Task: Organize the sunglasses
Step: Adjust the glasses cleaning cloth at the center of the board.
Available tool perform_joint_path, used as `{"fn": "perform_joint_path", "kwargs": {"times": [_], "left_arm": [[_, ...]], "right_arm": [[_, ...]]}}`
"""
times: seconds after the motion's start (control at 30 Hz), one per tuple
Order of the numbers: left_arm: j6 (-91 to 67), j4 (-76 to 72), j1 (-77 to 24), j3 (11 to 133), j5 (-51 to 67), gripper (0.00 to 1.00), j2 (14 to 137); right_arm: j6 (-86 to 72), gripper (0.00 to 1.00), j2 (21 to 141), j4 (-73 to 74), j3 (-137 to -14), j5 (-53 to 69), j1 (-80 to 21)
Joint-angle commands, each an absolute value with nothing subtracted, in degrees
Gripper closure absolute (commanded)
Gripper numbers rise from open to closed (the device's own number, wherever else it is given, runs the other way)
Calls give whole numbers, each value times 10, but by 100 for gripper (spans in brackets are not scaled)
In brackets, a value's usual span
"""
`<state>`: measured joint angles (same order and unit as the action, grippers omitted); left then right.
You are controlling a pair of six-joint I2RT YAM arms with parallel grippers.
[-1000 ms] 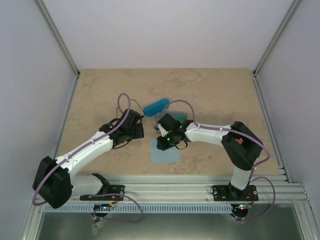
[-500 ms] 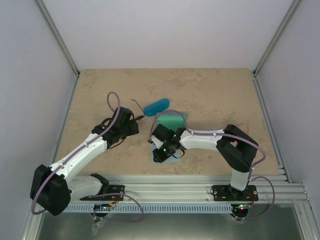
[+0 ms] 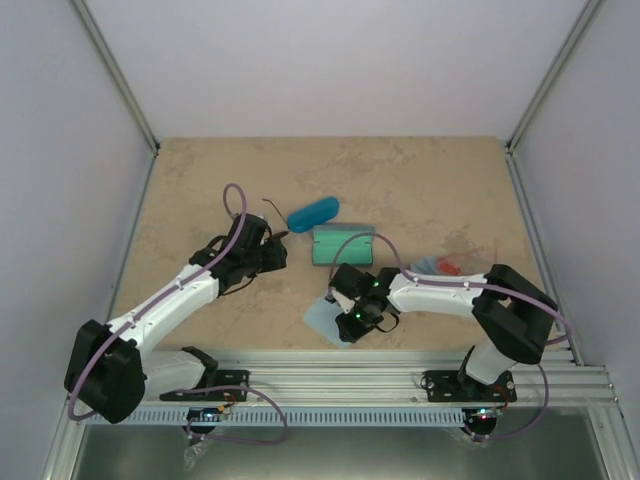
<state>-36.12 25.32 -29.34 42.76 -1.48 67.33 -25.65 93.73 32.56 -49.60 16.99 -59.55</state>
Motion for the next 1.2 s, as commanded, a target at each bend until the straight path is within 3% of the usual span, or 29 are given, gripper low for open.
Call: {"fn": "perform_joint_path", "kwargs": {"times": [0.0, 0.1, 0.33, 0.93, 1.17], "left_arm": [[-345, 226, -291, 427, 20, 40, 682], [-343, 227, -290, 431, 20, 40, 687], [-340, 233, -291, 434, 14, 39, 691], [-345, 251, -290, 428, -4, 40, 655], [-355, 262, -291, 430, -26, 39, 633]], "right_arm": [[-313, 74, 898, 382, -512, 86, -590], [-355, 66, 894, 381, -533, 47, -578], [-366, 61, 956, 341, -579, 15, -536], [-280, 59, 1103, 305, -686, 56, -513], [-254, 58, 1083, 314, -721, 42, -526]]}}
